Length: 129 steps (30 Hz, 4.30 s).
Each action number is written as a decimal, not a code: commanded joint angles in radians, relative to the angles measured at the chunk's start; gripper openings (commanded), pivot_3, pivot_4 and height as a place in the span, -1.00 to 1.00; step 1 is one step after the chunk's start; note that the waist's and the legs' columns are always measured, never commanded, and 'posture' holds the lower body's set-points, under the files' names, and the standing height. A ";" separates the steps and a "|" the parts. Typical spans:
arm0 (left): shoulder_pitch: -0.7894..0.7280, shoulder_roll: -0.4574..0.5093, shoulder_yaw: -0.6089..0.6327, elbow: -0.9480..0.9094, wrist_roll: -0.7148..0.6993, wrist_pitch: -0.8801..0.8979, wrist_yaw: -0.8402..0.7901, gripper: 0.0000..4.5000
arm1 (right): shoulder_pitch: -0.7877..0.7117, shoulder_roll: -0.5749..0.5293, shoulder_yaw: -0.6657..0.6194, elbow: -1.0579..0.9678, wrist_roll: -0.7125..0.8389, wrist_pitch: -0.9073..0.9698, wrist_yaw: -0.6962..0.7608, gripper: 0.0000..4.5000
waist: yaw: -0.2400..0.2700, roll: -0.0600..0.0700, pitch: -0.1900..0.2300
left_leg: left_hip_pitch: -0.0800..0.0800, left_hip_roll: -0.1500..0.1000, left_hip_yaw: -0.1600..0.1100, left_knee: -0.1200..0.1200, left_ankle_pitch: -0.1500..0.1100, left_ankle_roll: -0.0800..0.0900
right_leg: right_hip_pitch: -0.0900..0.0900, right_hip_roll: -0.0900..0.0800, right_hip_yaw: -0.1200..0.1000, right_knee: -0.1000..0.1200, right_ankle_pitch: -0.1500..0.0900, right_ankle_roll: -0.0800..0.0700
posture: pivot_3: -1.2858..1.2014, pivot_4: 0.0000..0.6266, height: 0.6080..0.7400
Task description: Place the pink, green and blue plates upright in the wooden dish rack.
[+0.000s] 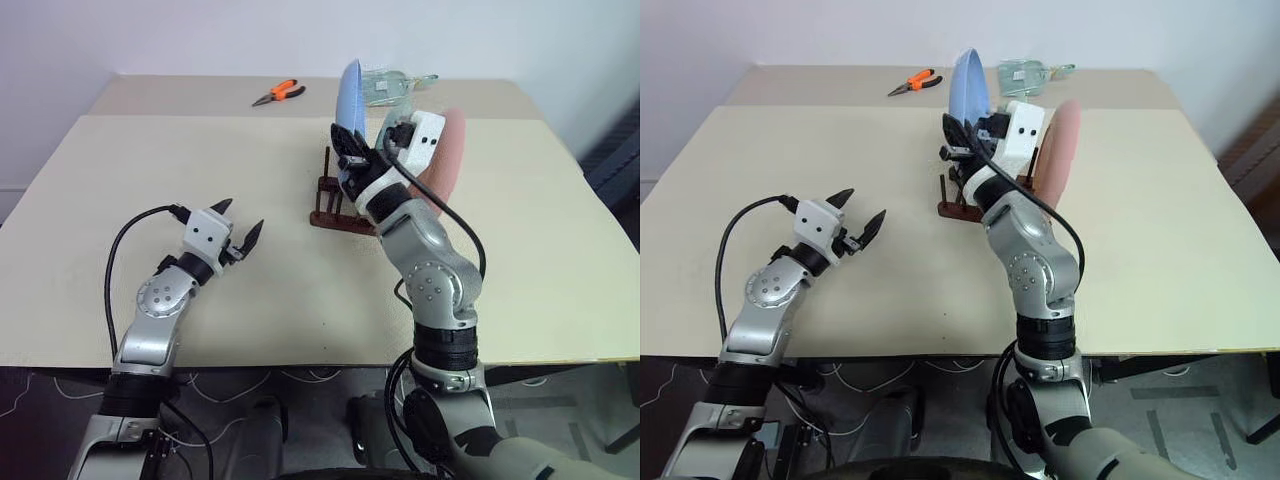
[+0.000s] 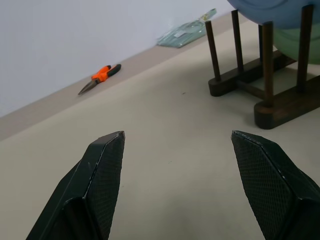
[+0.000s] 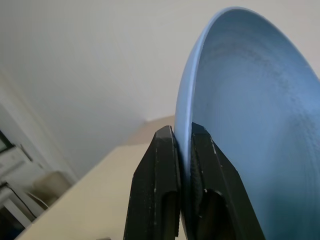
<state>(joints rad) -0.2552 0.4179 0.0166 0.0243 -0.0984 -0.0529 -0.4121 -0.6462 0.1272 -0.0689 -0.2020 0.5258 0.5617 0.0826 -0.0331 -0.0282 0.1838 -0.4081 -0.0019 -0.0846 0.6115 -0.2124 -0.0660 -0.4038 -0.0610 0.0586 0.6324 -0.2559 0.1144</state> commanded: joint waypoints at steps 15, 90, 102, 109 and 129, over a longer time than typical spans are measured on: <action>0.009 -0.022 0.000 -0.038 0.010 -0.015 -0.006 0.54 | -0.104 0.048 0.012 -0.118 0.123 -0.023 -0.031 -1.00 | -0.011 0.001 0.000 | -0.001 0.000 0.000 0.000 0.000 0.000 | 0.000 0.000 0.000 0.000 0.000 0.000 | 0.03 -0.52 1.00; -0.045 -0.026 -0.151 -0.165 -0.189 0.211 -0.407 0.58 | 0.464 -1.019 -0.002 -0.337 -0.331 -0.017 0.462 -0.98 | 0.018 0.003 0.001 | -0.001 0.000 0.003 0.003 -0.001 0.001 | 0.002 -0.001 0.001 -0.005 -0.004 -0.005 | 0.03 -0.52 1.00; -0.003 -0.025 -0.142 -0.184 -0.155 0.200 -0.363 0.58 | 0.253 -0.875 0.127 -0.233 -0.448 -0.140 0.459 -0.98 | 0.018 0.004 0.001 | -0.001 0.000 0.002 0.002 -0.001 0.001 | 0.002 -0.001 0.001 -0.005 -0.004 -0.004 | 0.03 -0.52 1.00; 0.006 -0.028 -0.152 -0.191 -0.148 0.203 -0.351 0.58 | 0.239 -0.906 0.120 -0.193 -0.539 -0.193 0.469 -0.98 | 0.020 0.004 0.001 | -0.001 -0.001 0.002 0.003 -0.001 0.001 | 0.003 -0.001 0.001 -0.005 -0.004 -0.004 | 0.03 -0.52 1.00; -0.039 -0.029 -0.160 -0.151 -0.138 0.204 -0.351 0.58 | 0.280 -1.049 -0.080 0.060 -0.653 -0.362 0.433 -0.98 | 0.006 0.005 0.001 | 0.001 -0.001 0.004 0.003 -0.001 0.002 | 0.004 -0.001 0.003 -0.004 -0.004 -0.004 | 0.03 -0.52 1.00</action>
<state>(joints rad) -0.2820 0.3897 -0.1440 -0.1171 -0.2424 0.1661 -0.7637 -0.3464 -0.9222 -0.1522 -0.1223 -0.1339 0.2514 0.5103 -0.0268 -0.0228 0.1853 -0.4068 -0.0026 -0.0808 0.6142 -0.2132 -0.0644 -0.4002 -0.0619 0.0620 0.6291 -0.2601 0.1104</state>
